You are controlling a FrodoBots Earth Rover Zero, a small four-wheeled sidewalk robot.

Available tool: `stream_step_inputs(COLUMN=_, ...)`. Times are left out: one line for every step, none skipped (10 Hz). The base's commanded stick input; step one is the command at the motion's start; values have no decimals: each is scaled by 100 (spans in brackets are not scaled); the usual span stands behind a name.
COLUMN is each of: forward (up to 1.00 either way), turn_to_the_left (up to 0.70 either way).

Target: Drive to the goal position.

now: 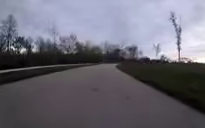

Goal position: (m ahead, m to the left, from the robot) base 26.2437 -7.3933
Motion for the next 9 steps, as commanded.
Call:
stream_step_inputs(forward=100, turn_to_the_left=0)
stream_step_inputs(forward=100, turn_to_the_left=0)
stream_step_inputs(forward=100, turn_to_the_left=0)
stream_step_inputs(forward=100, turn_to_the_left=0)
stream_step_inputs(forward=100, turn_to_the_left=0)
stream_step_inputs(forward=100, turn_to_the_left=-8)
stream_step_inputs(forward=100, turn_to_the_left=-26)
stream_step_inputs(forward=100, turn_to_the_left=-36)
stream_step_inputs(forward=100, turn_to_the_left=-36)
